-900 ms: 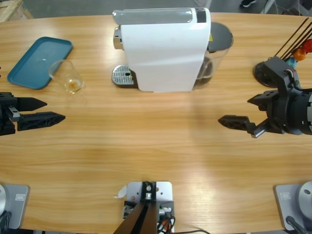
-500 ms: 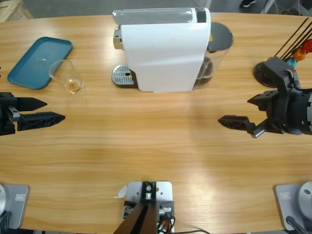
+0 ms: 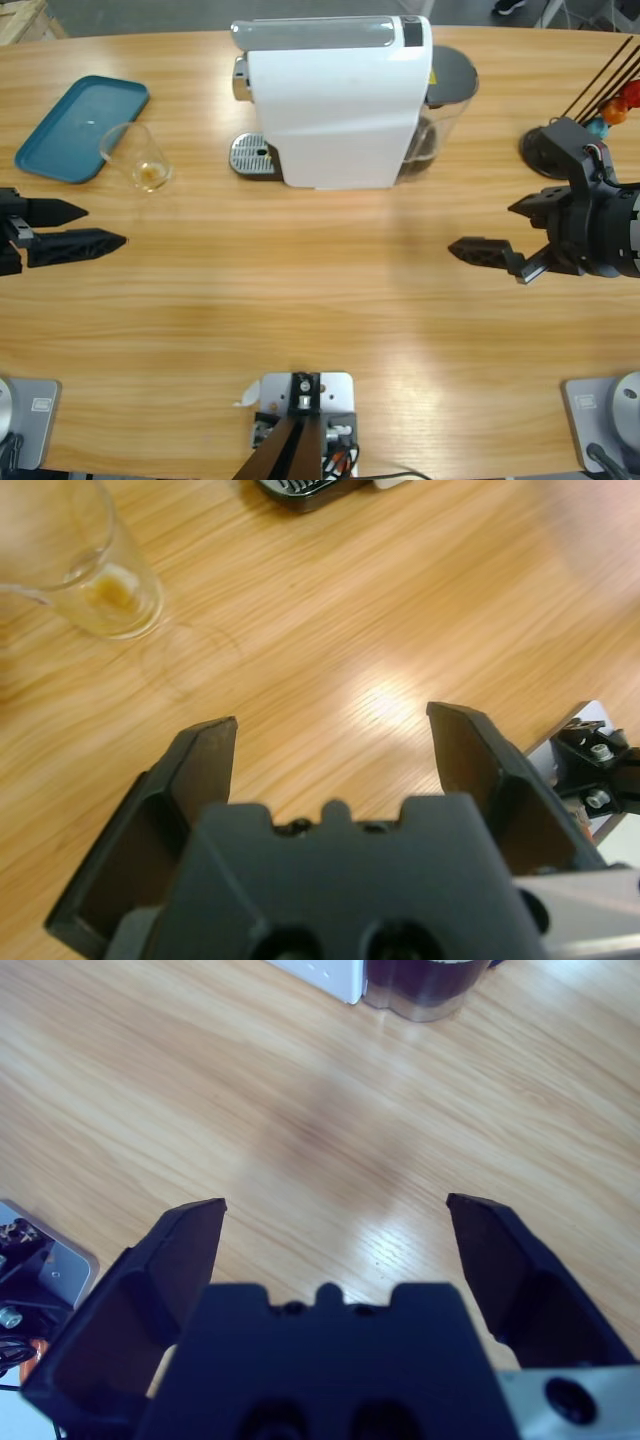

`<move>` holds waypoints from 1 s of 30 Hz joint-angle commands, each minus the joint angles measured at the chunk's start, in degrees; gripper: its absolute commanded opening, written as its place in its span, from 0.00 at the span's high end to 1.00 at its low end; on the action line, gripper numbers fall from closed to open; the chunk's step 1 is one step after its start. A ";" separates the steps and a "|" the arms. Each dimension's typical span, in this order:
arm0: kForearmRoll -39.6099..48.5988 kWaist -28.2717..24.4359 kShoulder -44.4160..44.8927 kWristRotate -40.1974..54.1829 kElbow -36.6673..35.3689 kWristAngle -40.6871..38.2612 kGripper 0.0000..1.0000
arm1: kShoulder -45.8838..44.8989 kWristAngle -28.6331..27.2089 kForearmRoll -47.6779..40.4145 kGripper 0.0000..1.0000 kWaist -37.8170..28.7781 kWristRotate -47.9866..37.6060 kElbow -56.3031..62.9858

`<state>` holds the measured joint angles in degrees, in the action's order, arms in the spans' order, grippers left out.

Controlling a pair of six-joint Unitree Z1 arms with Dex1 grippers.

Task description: Pour coffee

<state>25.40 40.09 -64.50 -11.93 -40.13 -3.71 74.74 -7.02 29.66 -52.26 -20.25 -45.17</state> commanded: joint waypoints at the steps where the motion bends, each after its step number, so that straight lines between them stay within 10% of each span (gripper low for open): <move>1: 4.25 -0.45 7.16 2.16 -2.44 2.38 0.13 | 2.71 -0.97 -0.66 0.01 -0.56 0.56 1.13; 11: 4.57 -0.45 5.94 9.03 -7.17 19.60 0.12 | 4.45 -0.97 -0.57 0.02 -0.56 0.02 0.99; 30: -11.85 -0.45 -0.70 -1.48 -8.17 8.35 0.13 | 3.31 -0.36 -0.57 0.02 -0.56 0.00 1.13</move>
<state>21.56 40.04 -61.12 -8.97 -47.24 13.10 77.31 -7.02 29.66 -52.26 -20.25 -45.17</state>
